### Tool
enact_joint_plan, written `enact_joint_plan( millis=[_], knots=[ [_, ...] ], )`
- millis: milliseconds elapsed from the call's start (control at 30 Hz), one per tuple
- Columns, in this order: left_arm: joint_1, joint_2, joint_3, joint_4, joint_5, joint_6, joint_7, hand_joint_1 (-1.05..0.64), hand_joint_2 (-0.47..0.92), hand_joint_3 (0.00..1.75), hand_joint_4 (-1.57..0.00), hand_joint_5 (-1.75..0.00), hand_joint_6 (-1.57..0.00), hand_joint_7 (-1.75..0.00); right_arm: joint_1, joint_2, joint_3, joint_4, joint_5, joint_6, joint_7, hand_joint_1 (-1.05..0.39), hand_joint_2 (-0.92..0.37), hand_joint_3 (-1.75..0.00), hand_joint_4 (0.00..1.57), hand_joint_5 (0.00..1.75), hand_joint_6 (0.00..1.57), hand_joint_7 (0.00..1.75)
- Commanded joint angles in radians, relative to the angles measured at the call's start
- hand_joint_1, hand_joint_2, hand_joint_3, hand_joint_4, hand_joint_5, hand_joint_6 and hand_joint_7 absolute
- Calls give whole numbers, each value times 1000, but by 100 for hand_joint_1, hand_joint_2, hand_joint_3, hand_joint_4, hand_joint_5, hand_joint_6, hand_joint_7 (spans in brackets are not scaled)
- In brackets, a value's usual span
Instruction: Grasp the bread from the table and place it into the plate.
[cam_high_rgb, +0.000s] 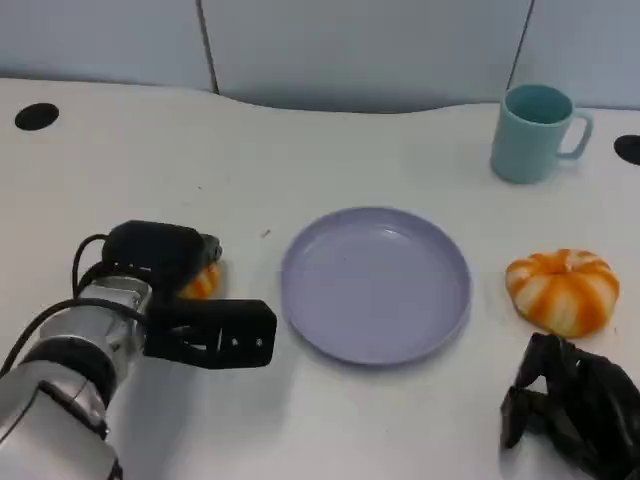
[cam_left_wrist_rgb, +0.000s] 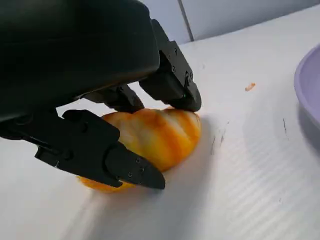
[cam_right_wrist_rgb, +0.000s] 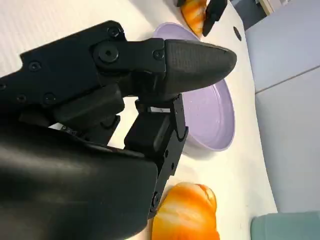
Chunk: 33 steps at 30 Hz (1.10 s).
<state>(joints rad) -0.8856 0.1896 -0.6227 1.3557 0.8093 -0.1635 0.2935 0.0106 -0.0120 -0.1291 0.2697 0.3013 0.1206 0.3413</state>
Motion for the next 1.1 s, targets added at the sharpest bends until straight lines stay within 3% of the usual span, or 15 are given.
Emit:
enact_joint_plan(
  millis=[33,167,200,300,333,533,633,1100],
  knots=[
    [47,0,2,15,-10,2,20,-32,92,16,-63,-163,-82,-77,31,-23,-1,3,-13,18,-8,-42,-92,-54,117,148,106,138],
    [53,5,-1,12,-13,-16,45,-31,92,17,-61,-169,-73,-93,28,-21,-6,3,-6,27,-9,-42,-92,-55,117,148,106,138],
    [57,9,-1,10,-13,-29,62,-28,92,26,-64,-172,-65,-124,26,-20,-9,4,-1,32,-10,-43,-92,-53,117,148,106,138],
    [62,20,3,8,-17,-58,107,-25,91,36,-67,-174,-52,-166,19,-20,-5,23,-1,9,7,-42,-92,-55,116,148,104,139],
    [62,21,4,8,-17,-62,112,-24,91,37,-68,-175,-51,-170,17,-20,-4,26,-3,3,10,-42,-92,-55,116,148,104,139],
    [38,59,55,-3,-56,-127,172,-22,89,34,-65,-175,-44,-173,-15,-7,6,49,-16,14,-18,-42,-92,-55,117,148,104,140],
    [19,65,82,-4,-80,-151,167,-22,92,38,-68,-175,-48,-174,-34,-7,7,57,-14,39,-28,-43,-92,-53,117,148,106,141],
    [-49,35,142,-32,-112,-261,229,-13,86,35,-74,-175,-58,-174,-73,-18,-9,97,-5,74,-30,-45,-92,-48,119,147,109,141]
  ],
)
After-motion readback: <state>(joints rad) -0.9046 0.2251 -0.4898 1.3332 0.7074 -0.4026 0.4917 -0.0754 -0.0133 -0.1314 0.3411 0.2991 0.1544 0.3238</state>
